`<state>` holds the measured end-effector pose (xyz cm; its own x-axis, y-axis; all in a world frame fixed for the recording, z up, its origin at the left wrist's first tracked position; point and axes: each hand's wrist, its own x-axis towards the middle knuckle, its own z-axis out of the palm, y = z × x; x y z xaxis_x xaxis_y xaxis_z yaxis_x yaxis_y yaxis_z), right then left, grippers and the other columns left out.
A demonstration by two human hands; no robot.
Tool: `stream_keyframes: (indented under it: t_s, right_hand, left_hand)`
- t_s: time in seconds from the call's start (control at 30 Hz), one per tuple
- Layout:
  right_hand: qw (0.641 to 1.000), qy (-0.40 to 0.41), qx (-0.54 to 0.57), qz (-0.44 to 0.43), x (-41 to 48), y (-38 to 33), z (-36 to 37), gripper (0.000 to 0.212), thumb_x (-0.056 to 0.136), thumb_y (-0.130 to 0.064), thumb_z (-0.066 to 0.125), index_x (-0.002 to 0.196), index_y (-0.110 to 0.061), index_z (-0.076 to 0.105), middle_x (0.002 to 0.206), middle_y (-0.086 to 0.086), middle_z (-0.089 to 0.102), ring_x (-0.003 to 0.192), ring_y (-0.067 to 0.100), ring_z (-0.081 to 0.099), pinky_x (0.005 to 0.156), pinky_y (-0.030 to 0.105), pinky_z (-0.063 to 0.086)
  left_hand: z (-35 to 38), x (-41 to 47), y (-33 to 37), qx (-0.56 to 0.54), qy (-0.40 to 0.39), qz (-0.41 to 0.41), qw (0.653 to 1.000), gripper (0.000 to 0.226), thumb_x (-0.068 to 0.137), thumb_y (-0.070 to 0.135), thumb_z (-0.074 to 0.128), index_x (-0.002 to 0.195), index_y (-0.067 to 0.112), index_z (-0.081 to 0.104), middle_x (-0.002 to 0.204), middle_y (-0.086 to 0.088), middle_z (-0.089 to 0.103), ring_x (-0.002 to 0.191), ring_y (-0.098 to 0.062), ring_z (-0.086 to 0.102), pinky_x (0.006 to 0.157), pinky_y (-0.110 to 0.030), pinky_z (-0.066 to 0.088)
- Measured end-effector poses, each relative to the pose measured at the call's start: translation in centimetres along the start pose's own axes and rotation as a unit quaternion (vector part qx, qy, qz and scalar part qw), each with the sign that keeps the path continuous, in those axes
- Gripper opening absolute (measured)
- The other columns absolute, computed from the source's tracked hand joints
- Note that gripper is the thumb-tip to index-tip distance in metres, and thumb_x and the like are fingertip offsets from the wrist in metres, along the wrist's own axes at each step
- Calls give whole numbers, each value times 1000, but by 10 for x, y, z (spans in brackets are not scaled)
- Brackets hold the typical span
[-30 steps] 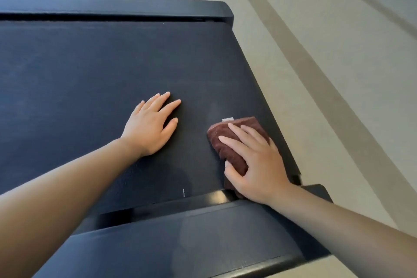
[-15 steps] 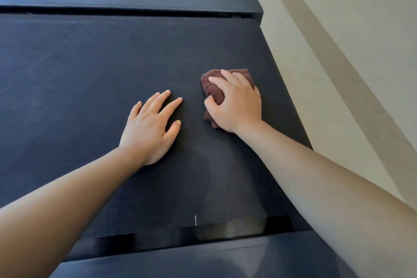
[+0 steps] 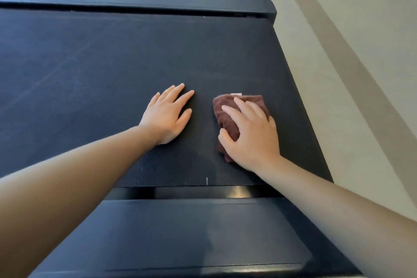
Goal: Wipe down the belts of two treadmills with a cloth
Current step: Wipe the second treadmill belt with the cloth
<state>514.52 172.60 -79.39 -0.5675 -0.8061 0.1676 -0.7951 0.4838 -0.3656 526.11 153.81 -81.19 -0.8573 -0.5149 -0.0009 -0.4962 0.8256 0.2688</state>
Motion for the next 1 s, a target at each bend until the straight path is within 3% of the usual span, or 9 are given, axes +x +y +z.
stream_keyframes:
  t_s: [0.2,0.53,0.73,0.9,1.0]
  right_hand:
    - [997,-10,26,-72,-39,-9,-4,45,80,-46,50,124,-38,58,144,-11,45,135,14,33,108,49,24]
    - [997,47,22,-53,14,-24,18,47,75,-47,45,117,-36,63,138,-7,51,130,19,41,101,53,33]
    - [999,9,16,-42,56,-37,28,47,78,-46,47,123,-35,59,144,-7,44,135,17,32,106,52,26]
    - [1000,-7,24,-15,10,-45,18,52,77,-48,41,126,-35,55,147,-5,40,137,17,28,106,53,23]
    - [999,-9,3,-41,-39,-50,18,52,78,-52,39,126,-37,52,146,-6,41,135,18,31,101,54,28]
  left_hand:
    - [-13,-21,-18,4,-8,14,1000,50,97,39,29,146,36,21,157,4,12,145,-16,6,117,-39,4]
    - [-8,-19,-26,4,29,-11,1000,48,97,39,32,144,39,26,156,5,16,144,-15,8,117,-41,5]
    - [-9,-19,-26,6,22,-15,1000,47,97,39,31,144,37,28,156,5,17,144,-16,9,117,-43,7]
    - [-16,-22,-26,-21,13,-13,1000,46,98,34,32,144,32,29,156,3,19,144,-16,11,117,-42,7]
    - [-23,-35,-33,-25,12,-7,1000,46,98,34,34,144,30,31,155,3,22,143,-17,13,116,-45,12]
